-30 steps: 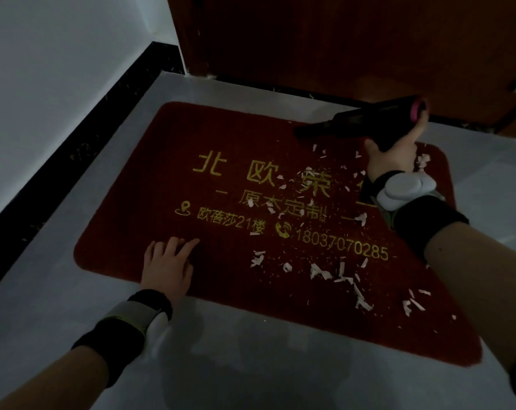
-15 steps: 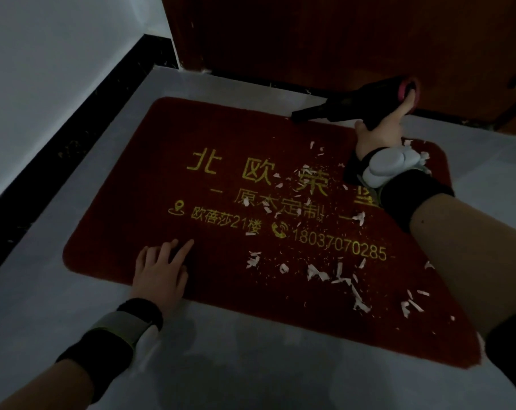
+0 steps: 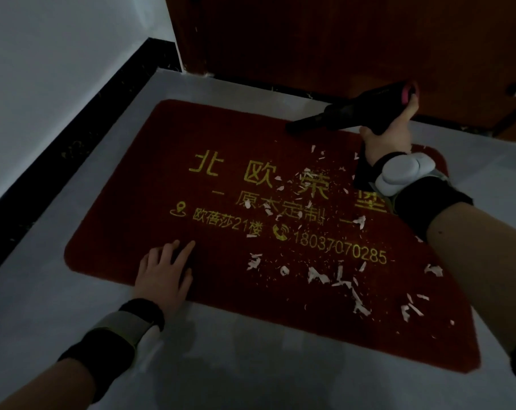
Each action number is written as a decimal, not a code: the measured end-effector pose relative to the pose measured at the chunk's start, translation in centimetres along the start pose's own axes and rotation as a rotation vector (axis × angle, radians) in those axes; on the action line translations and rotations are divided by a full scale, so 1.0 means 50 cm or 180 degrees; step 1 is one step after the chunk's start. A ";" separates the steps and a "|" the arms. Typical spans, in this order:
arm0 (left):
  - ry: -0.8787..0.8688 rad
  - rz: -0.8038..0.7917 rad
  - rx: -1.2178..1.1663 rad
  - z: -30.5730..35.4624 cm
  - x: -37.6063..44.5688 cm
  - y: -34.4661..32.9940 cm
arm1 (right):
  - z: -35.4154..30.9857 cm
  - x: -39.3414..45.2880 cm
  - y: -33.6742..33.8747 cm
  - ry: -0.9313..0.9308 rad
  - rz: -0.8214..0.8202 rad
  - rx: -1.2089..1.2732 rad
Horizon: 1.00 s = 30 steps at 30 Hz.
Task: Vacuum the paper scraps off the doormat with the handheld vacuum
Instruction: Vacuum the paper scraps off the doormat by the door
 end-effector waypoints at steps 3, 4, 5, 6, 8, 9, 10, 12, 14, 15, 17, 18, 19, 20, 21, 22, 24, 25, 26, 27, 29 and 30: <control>0.0027 -0.0038 0.0013 0.001 -0.004 0.002 | -0.008 -0.002 -0.020 -0.0040 0.0118 -0.0117; 0.0026 -0.0039 0.0010 0.001 -0.004 0.001 | -0.013 -0.002 -0.031 -0.0023 0.0131 -0.0155; 0.0034 -0.0049 0.0016 0.000 -0.003 0.001 | -0.020 0.000 -0.042 -0.0012 0.0127 -0.0191; 0.0037 -0.0058 0.0036 -0.001 -0.002 0.001 | -0.025 0.002 -0.050 -0.0017 0.0122 -0.0220; 0.0068 -0.0083 0.0083 -0.004 -0.002 -0.003 | -0.032 0.005 -0.065 -0.0027 0.0117 -0.0251; 0.0077 -0.0095 0.0105 -0.003 -0.002 -0.004 | -0.034 0.005 -0.070 0.0014 0.0113 -0.0244; 0.0075 -0.0097 0.0133 -0.004 -0.001 -0.007 | -0.035 0.006 -0.074 0.0086 0.0102 -0.0220; 0.0052 -0.0082 0.0189 -0.004 0.001 -0.012 | -0.031 0.006 -0.075 0.0242 0.0093 -0.0149; 0.0043 -0.0072 0.0229 -0.003 0.001 -0.018 | -0.021 0.002 -0.070 0.0333 0.0052 -0.0041; 0.0052 -0.0055 0.0255 -0.004 0.003 -0.020 | -0.016 0.000 -0.070 0.0356 0.0012 0.0040; 0.0089 -0.0058 0.0293 -0.005 0.004 -0.019 | -0.006 -0.008 -0.067 0.0417 -0.0075 0.0157; 0.0087 -0.0074 0.0289 -0.004 0.003 -0.020 | -0.003 -0.013 -0.064 0.0464 -0.0124 0.0180; 0.0058 -0.0059 0.0266 -0.001 0.002 -0.019 | -0.001 -0.017 -0.061 0.0518 -0.0162 0.0196; 0.0015 -0.0053 0.0241 0.003 0.003 -0.019 | -0.002 -0.021 -0.055 0.0586 -0.0200 0.0210; -0.0003 -0.0044 0.0197 0.003 0.005 -0.020 | -0.003 -0.022 -0.053 0.0656 -0.0240 0.0225; 0.0002 -0.0027 0.0133 0.002 0.004 -0.018 | -0.007 -0.025 -0.045 0.0737 -0.0274 0.0215; 0.0002 0.0014 0.0053 -0.001 0.003 -0.016 | -0.014 -0.031 -0.032 0.0863 -0.0325 0.0121; 0.0002 -0.0028 0.0029 -0.002 0.002 -0.018 | -0.016 -0.033 -0.026 0.0917 -0.0347 0.0065; -0.0003 -0.0063 0.0024 -0.002 0.001 -0.018 | -0.018 -0.038 -0.021 0.0968 -0.0387 0.0040; -0.0009 -0.0105 0.0020 -0.001 -0.002 -0.018 | -0.022 -0.042 -0.016 0.1020 -0.0446 0.0055; -0.0026 -0.0202 -0.0015 -0.002 -0.001 -0.027 | -0.027 -0.046 -0.006 0.1061 -0.0586 0.0130; -0.0038 -0.0264 0.0026 -0.002 -0.002 -0.033 | -0.032 -0.050 0.003 0.1099 -0.0645 0.0135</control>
Point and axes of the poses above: each hand's wrist, its own x-axis towards the middle knuckle, its own y-axis out of the back of the hand, z = x × y, the point moved 8 cm from there along x, towards the middle knuckle, and after that the axes turned 7 degrees about y, right-handed, at the moved point
